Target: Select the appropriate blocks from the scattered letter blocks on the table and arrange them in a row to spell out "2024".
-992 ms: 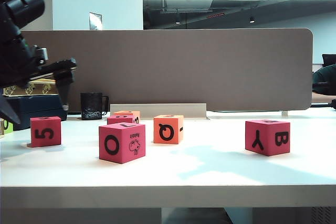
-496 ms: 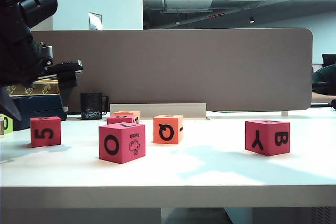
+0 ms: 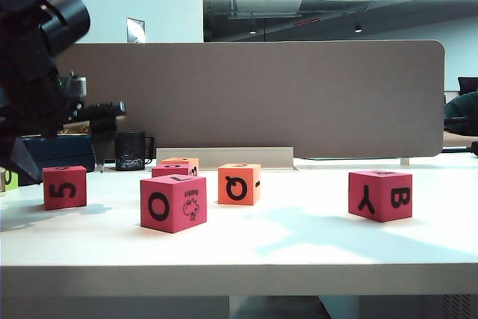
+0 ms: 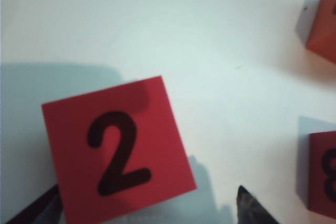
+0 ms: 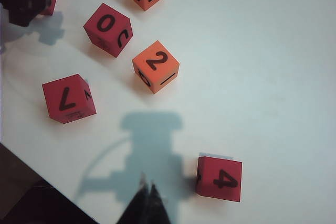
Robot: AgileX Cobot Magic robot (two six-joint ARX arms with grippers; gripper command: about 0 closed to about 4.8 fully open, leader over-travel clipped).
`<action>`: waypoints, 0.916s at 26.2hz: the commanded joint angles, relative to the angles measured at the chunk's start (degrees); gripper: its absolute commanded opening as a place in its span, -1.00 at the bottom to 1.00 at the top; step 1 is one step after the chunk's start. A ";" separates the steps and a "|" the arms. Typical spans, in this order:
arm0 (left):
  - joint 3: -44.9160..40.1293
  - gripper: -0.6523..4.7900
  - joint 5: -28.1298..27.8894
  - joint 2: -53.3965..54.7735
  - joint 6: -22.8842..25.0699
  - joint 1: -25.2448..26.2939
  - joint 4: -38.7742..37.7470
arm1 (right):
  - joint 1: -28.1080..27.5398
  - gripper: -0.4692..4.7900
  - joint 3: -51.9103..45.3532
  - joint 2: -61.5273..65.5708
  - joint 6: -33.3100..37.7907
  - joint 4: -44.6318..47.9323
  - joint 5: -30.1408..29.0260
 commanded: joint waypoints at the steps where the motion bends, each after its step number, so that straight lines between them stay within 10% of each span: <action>1: 0.13 0.77 -2.27 0.11 0.39 -0.07 1.16 | 0.07 -0.83 0.24 -0.28 0.13 0.50 -0.39; 24: 0.13 0.68 -5.79 4.37 1.25 -0.02 6.47 | 0.07 -0.83 0.24 -0.28 0.11 0.52 -0.37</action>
